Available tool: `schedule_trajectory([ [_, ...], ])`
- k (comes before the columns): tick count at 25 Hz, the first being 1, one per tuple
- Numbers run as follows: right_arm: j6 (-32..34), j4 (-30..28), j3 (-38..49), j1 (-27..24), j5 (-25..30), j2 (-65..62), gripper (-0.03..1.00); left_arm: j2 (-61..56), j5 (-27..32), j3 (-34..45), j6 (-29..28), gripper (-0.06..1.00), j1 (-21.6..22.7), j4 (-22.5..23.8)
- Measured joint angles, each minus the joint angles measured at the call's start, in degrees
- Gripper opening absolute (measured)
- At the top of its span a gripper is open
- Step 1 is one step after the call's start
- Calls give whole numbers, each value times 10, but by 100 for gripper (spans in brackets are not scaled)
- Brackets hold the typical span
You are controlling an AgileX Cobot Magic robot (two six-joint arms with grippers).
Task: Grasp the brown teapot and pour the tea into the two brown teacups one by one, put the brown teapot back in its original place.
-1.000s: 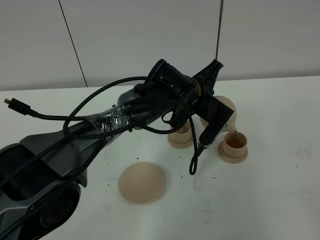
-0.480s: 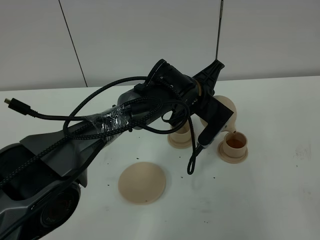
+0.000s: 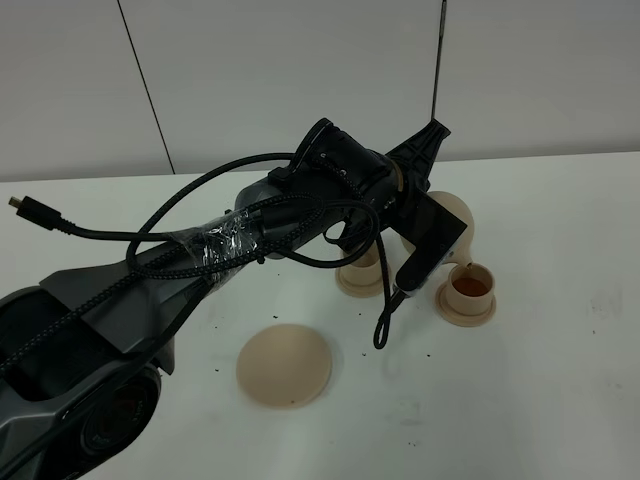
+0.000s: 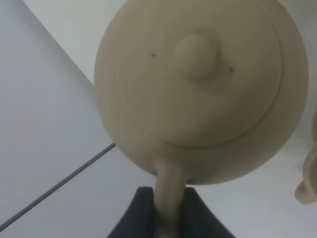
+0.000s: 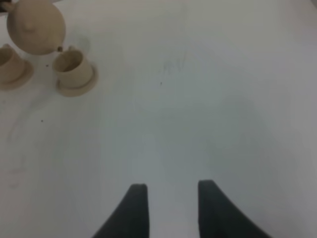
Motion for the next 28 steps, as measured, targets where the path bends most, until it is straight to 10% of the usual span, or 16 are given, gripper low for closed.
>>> schedule_trajectory([
  [28, 0, 0, 0, 0, 0, 0, 24, 0, 0, 0, 1, 17, 0, -2],
])
